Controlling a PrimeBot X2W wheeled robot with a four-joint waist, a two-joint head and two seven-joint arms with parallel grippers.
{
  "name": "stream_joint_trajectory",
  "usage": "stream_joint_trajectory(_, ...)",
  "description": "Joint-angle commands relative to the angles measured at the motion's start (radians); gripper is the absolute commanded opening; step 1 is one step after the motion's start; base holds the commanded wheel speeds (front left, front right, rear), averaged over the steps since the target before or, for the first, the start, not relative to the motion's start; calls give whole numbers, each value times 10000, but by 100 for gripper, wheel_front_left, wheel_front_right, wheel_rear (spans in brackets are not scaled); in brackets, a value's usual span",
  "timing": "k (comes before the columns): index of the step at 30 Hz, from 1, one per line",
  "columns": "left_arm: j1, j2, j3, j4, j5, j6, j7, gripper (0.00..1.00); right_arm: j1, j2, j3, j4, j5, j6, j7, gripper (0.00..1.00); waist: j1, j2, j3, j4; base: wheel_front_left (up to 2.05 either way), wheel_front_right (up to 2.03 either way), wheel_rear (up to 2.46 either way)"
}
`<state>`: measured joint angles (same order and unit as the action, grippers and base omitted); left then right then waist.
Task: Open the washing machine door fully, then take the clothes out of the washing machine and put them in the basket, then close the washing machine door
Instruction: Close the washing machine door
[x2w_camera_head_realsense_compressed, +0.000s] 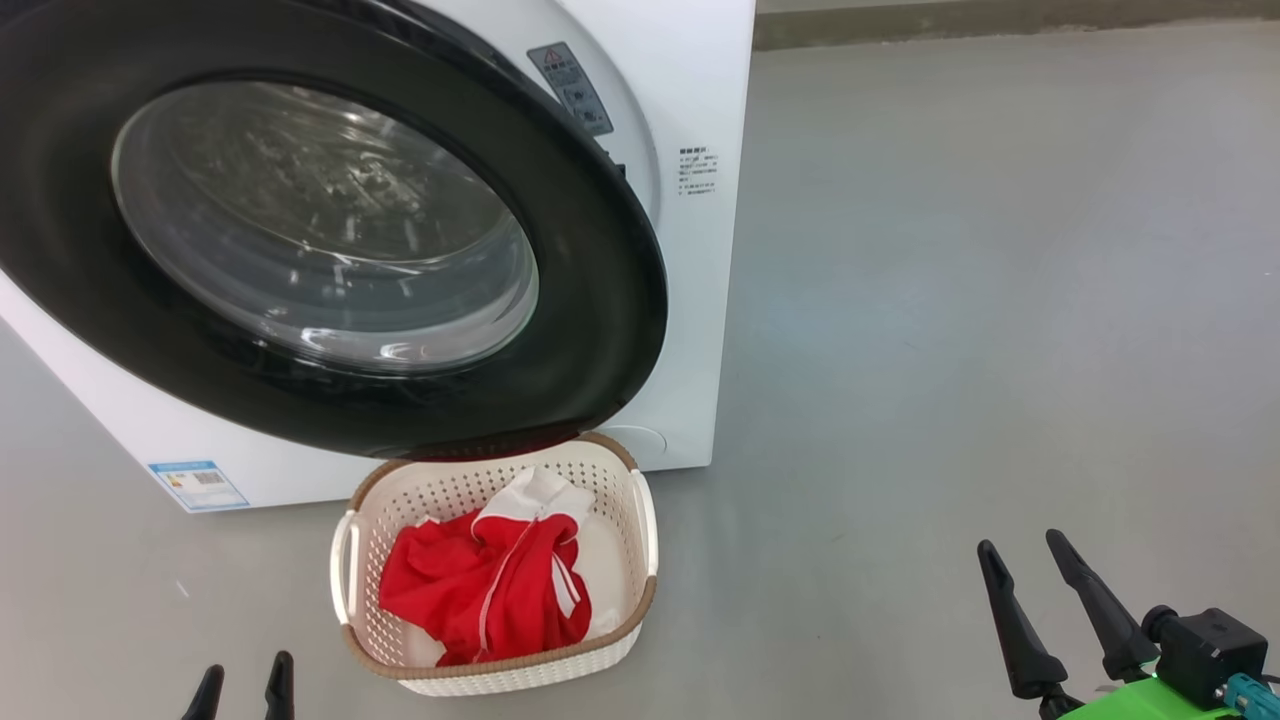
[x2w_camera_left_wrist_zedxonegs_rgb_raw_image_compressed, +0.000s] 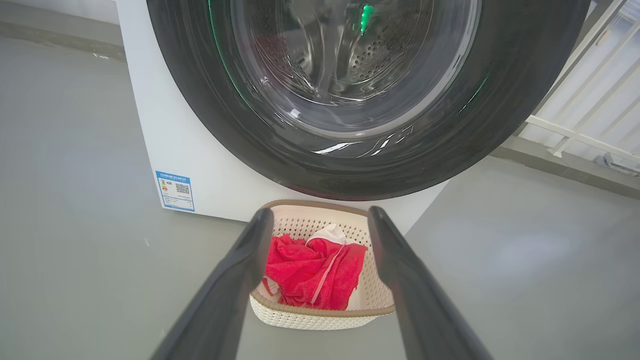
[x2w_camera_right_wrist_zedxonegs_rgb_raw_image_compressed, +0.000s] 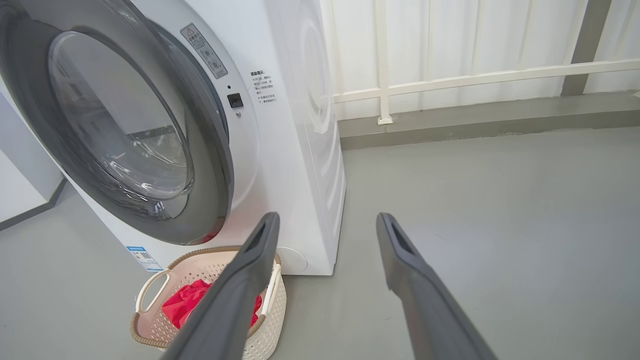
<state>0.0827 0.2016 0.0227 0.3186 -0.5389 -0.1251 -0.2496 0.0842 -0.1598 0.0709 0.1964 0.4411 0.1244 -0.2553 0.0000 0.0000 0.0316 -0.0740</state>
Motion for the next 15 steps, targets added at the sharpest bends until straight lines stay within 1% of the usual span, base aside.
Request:
stream_joint_trajectory(1,-71,53,516,-311,294,-56,-122,100,-36,-200,98,-247,112,63,-65,100,0,0,-47,20,0,0,0)
stream_joint_trajectory(4,68,-249,788,-550,930,-56,-122,100,-15,-220,71,-258,132,63,-65,100,0,0,-112,24,0,0,0)
stream_joint_trajectory(9,230,-597,1112,-1024,1796,-56,-122,100,60,-259,19,-290,125,63,-65,100,0,0,-201,52,0,0,0)
stream_joint_trajectory(15,414,-840,1250,-1359,2381,-56,-122,100,221,-312,-18,-302,117,63,-65,100,0,0,-331,86,0,0,0)
